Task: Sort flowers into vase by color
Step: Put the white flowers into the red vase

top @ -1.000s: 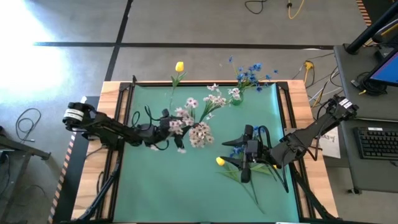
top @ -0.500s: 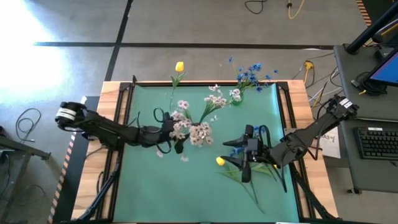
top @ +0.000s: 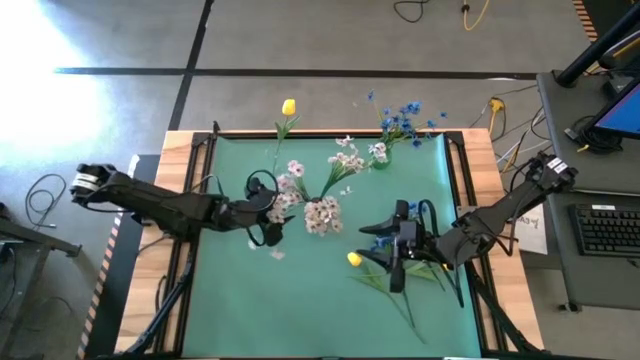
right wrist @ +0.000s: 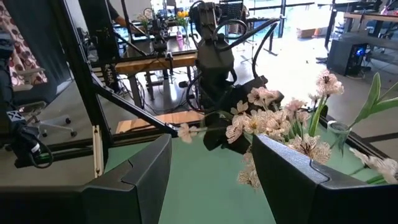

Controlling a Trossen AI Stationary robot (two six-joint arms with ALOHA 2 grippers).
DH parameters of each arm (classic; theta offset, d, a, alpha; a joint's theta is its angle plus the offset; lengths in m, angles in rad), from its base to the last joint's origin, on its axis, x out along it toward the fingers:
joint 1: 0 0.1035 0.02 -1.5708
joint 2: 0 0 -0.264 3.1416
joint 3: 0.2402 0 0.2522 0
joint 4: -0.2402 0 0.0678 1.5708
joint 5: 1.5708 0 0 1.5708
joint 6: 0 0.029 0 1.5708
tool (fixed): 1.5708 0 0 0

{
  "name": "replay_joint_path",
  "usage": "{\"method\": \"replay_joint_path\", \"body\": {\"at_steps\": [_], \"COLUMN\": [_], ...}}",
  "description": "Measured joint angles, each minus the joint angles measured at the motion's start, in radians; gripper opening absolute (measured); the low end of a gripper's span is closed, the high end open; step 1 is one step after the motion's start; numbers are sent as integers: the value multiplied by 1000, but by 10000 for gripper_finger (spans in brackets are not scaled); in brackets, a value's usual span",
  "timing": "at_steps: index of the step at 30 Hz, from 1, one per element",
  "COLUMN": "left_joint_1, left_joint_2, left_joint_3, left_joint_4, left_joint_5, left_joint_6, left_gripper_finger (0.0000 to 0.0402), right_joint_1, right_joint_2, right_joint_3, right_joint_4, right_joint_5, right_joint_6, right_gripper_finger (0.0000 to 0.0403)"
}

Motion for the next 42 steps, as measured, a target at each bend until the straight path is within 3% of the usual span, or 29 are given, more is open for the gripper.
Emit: {"method": "replay_joint_path", "body": {"at_steps": [12, 22, 32, 42], "left_joint_1": [-4, -4, -4, -3], "left_joint_2": [-72, -71, -72, -70], "left_joint_3": [147, 306, 379, 509], "left_joint_4": [-384, -707, -841, -1186], "left_joint_5": [-1, -1, -1, -1], "left_joint_6": [-16, -20, -28, -156], "left_gripper_finger": [332, 332, 331, 331], "right_joint_1": [1, 1, 1, 0], "right_joint_2": [-16, -43, -48, -48], "right_joint_3": [0, 0, 0, 0], "right_joint_4": [-187, -358, -690, -872], "right_joint_5": [-10, -217, -248, -326], "right_joint_6": [212, 426, 709, 886], "right_gripper_finger": [217, 217, 217, 217]}}
